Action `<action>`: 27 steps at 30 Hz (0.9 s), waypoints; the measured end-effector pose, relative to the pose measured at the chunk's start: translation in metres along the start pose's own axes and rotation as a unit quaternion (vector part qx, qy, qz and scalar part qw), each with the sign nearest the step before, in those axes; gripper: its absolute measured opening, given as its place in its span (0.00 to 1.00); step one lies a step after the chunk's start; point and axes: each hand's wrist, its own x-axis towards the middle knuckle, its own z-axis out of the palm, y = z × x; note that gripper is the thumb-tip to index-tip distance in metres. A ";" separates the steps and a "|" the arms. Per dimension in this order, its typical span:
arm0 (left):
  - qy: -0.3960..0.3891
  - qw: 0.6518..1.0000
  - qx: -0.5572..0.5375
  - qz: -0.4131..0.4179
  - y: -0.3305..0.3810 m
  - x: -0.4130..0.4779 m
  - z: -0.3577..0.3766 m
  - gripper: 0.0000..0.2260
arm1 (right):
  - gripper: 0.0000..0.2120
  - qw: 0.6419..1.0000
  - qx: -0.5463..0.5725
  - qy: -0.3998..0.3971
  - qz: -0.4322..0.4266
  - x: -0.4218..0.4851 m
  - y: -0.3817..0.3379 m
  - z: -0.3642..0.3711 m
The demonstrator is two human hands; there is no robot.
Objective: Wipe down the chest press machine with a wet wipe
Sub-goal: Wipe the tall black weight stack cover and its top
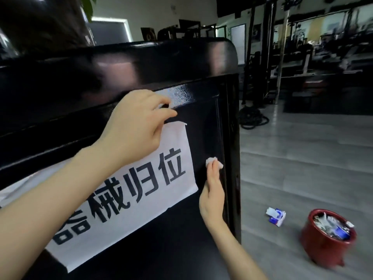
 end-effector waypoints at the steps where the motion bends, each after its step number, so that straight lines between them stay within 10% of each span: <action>1: -0.001 1.000 0.004 0.004 0.001 -0.011 0.002 0.17 | 0.27 0.998 0.013 0.006 0.062 -0.025 0.012 0.000; 7: 0.020 0.997 0.000 0.069 0.015 -0.079 0.013 0.18 | 0.25 0.952 0.073 0.067 0.289 -0.055 0.021 0.004; 16: -0.025 0.996 -0.030 0.084 0.043 -0.187 0.050 0.19 | 0.27 0.944 0.064 0.070 0.317 -0.168 0.031 0.041; 24: -0.068 0.997 -0.001 0.032 0.029 -0.253 0.031 0.20 | 0.32 0.995 -0.042 -0.084 0.033 -0.215 0.003 0.072; 27: -0.065 0.998 0.013 0.011 0.027 -0.282 0.020 0.18 | 0.28 0.987 -0.007 0.026 0.156 -0.145 0.026 0.044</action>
